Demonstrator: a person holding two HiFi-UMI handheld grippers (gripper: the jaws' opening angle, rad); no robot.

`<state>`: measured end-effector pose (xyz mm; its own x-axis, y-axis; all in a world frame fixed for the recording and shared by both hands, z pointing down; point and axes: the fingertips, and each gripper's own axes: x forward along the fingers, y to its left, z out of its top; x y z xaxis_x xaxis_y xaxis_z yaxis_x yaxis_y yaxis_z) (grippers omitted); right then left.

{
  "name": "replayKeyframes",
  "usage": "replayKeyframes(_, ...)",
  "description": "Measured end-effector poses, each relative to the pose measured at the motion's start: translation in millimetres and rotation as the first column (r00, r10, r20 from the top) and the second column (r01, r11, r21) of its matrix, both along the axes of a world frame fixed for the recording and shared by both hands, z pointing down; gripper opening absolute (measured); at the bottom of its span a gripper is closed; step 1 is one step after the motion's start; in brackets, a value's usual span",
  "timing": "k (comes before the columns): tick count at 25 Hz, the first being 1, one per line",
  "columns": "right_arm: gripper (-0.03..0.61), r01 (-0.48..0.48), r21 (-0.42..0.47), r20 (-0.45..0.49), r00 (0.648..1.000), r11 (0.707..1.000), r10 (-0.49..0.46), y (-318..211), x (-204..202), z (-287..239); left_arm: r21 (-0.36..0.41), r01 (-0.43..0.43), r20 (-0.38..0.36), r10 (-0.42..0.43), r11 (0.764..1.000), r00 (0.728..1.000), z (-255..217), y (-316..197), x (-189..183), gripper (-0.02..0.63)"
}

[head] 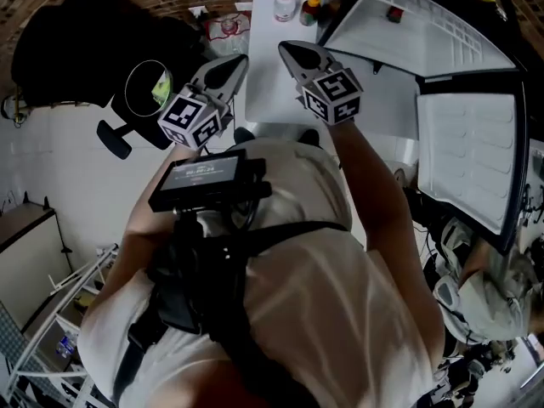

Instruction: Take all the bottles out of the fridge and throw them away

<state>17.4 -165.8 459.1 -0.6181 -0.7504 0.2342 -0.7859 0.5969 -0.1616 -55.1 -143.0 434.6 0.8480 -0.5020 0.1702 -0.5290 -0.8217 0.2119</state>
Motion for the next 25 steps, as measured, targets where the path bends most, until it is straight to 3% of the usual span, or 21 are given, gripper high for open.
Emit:
replayKeyframes(12, 0.000, -0.218, -0.001, 0.017, 0.976, 0.976, 0.218, 44, 136, -5, 0.000, -0.198, 0.014, 0.198, 0.980, 0.980, -6, 26, 124, 0.002)
replayKeyframes(25, 0.000, -0.291, 0.016, 0.024, 0.957, 0.957, 0.291, 67, 218, -10, -0.005, -0.248, 0.024, 0.248, 0.969, 0.968, -3, 42, 198, 0.002)
